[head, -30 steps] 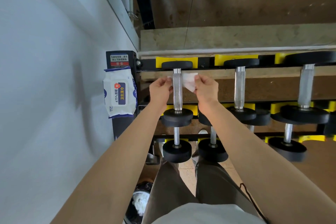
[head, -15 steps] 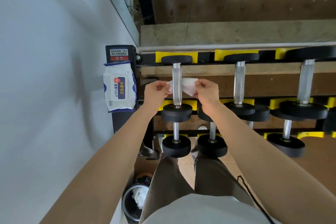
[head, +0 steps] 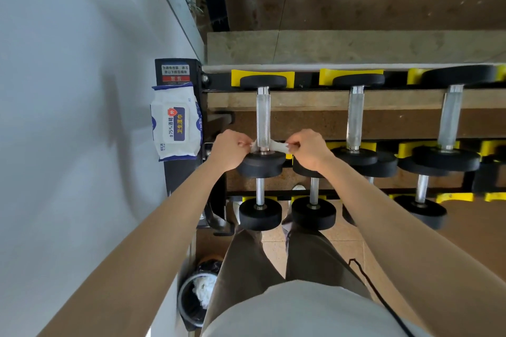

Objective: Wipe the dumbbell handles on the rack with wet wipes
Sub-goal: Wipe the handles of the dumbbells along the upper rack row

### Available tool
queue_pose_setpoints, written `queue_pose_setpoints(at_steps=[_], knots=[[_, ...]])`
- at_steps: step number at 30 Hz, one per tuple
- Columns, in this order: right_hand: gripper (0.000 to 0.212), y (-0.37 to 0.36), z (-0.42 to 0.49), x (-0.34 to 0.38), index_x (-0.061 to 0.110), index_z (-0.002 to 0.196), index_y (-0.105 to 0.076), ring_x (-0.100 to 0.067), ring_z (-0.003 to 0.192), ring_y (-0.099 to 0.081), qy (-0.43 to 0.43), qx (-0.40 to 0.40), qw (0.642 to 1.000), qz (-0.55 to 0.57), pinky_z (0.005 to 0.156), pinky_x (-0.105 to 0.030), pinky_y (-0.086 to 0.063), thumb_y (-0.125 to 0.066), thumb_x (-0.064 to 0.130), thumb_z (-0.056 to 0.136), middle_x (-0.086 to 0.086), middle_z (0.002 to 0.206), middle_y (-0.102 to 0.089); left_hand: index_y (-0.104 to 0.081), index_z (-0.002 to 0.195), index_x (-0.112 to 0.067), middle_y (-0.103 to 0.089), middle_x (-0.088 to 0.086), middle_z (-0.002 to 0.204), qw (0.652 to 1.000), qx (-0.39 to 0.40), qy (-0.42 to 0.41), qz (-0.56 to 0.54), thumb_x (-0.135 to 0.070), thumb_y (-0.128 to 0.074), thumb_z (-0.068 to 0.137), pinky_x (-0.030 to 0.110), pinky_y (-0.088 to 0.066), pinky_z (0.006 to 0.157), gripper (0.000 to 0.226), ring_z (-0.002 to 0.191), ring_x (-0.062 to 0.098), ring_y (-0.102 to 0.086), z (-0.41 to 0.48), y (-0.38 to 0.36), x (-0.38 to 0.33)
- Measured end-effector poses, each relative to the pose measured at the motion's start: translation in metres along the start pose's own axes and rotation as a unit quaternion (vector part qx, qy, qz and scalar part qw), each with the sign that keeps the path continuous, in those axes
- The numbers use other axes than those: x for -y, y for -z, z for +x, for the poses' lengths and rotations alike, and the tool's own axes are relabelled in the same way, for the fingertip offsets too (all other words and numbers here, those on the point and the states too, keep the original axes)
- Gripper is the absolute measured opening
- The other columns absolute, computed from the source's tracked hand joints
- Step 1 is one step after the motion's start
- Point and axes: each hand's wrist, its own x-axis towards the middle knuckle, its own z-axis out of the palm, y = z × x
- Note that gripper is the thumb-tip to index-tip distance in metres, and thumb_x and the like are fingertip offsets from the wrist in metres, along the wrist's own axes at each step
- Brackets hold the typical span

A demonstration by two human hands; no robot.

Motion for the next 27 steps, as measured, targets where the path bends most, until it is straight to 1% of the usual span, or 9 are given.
queue_pose_setpoints(at_steps=[6,8,11,13,15,19,22,25,27], knots=[[0.016,-0.019,0.012,0.031,0.017,0.098,-0.074,-0.016,0.086,-0.062,-0.015,0.017,0.999,0.027,0.076,-0.028,-0.045,-0.058,0.02,0.099,-0.004,0.099,-0.071,-0.077,0.115,-0.014,-0.073,0.005,0.109,0.999,0.006,0.008,-0.037,-0.019,-0.066,0.096,0.024,-0.043,0.076,0.023,0.098,0.019,-0.064,-0.016,0.023,0.022],[0.017,-0.012,0.007,0.03,0.017,0.1,-0.074,-0.016,0.089,-0.061,-0.017,0.019,1.0,0.012,0.076,-0.027,-0.042,-0.057,0.02,0.1,-0.002,0.101,-0.068,-0.078,0.112,-0.016,-0.075,0.004,0.106,0.998,-0.013,0.005,-0.058,-0.023,-0.068,0.095,0.026,-0.048,0.078,0.021,0.098,0.019,-0.066,-0.013,0.018,0.016],[0.02,0.004,-0.013,0.024,0.011,0.108,-0.073,-0.015,0.09,-0.057,-0.014,-0.018,1.0,0.01,0.079,-0.026,-0.04,-0.056,0.019,0.1,-0.005,0.106,-0.063,-0.078,0.111,-0.015,-0.076,0.005,0.108,0.997,-0.045,0.006,-0.059,-0.023,-0.069,0.095,0.035,-0.053,0.093,0.021,0.103,0.02,-0.068,-0.007,0.001,0.0],[0.022,0.013,-0.031,0.021,0.009,0.114,-0.072,-0.011,0.093,-0.057,-0.016,-0.046,0.997,0.061,0.085,-0.025,-0.042,-0.059,0.017,0.099,-0.002,0.107,-0.065,-0.077,0.112,-0.013,-0.076,0.007,0.114,0.998,-0.041,0.012,-0.036,-0.02,-0.066,0.095,0.036,-0.052,0.096,0.021,0.108,0.023,-0.068,-0.002,-0.009,-0.004],[0.018,0.013,-0.045,0.018,0.013,0.109,-0.075,-0.006,0.095,-0.06,-0.016,-0.061,0.99,0.126,0.091,-0.023,-0.045,-0.064,0.017,0.096,0.005,0.106,-0.07,-0.077,0.11,-0.011,-0.074,0.01,0.115,0.999,-0.033,0.018,-0.028,-0.021,-0.064,0.096,0.036,-0.051,0.093,0.021,0.109,0.026,-0.067,-0.001,-0.011,-0.003],[0.014,0.001,-0.06,0.008,0.025,0.101,-0.077,0.001,0.091,-0.064,-0.038,-0.094,0.97,0.223,0.084,-0.017,-0.051,-0.067,0.019,0.094,0.012,0.097,-0.074,-0.068,0.09,-0.018,-0.067,-0.001,0.093,0.989,-0.03,-0.008,-0.142,-0.013,-0.06,0.096,0.035,-0.045,0.084,0.011,0.093,0.018,-0.061,-0.013,0.001,-0.004],[0.023,0.001,-0.075,0.006,0.027,0.115,-0.069,-0.009,0.1,-0.068,-0.04,-0.065,0.924,0.375,0.079,-0.02,-0.056,-0.067,0.016,0.095,0.013,0.1,-0.072,-0.068,0.085,-0.014,-0.066,0.002,0.083,0.965,-0.021,-0.048,-0.257,-0.013,-0.057,0.097,0.036,-0.047,0.084,0.016,0.085,0.013,-0.061,-0.029,0.006,-0.023],[0.038,0.013,-0.086,0.004,0.022,0.132,-0.058,-0.021,0.106,-0.07,-0.032,0.013,0.812,0.582,0.087,-0.036,-0.06,-0.066,0.015,0.095,-0.002,0.117,-0.071,-0.066,0.088,-0.01,-0.068,0.012,0.099,0.918,0.008,-0.056,-0.393,-0.006,-0.054,0.1,0.035,-0.056,0.092,0.017,0.096,0.02,-0.066,-0.043,-0.004,-0.06],[0.039,0.025,-0.094,-0.009,0.015,0.133,-0.058,-0.025,0.106,-0.07,-0.016,0.017,0.785,0.619,0.09,-0.039,-0.059,-0.066,0.013,0.095,-0.011,0.118,-0.071,-0.067,0.093,-0.009,-0.07,0.017,0.101,0.908,0.015,-0.074,-0.411,-0.003,-0.057,0.099,0.034,-0.059,0.09,0.013,0.095,0.021,-0.069,-0.048,-0.024,-0.088]])
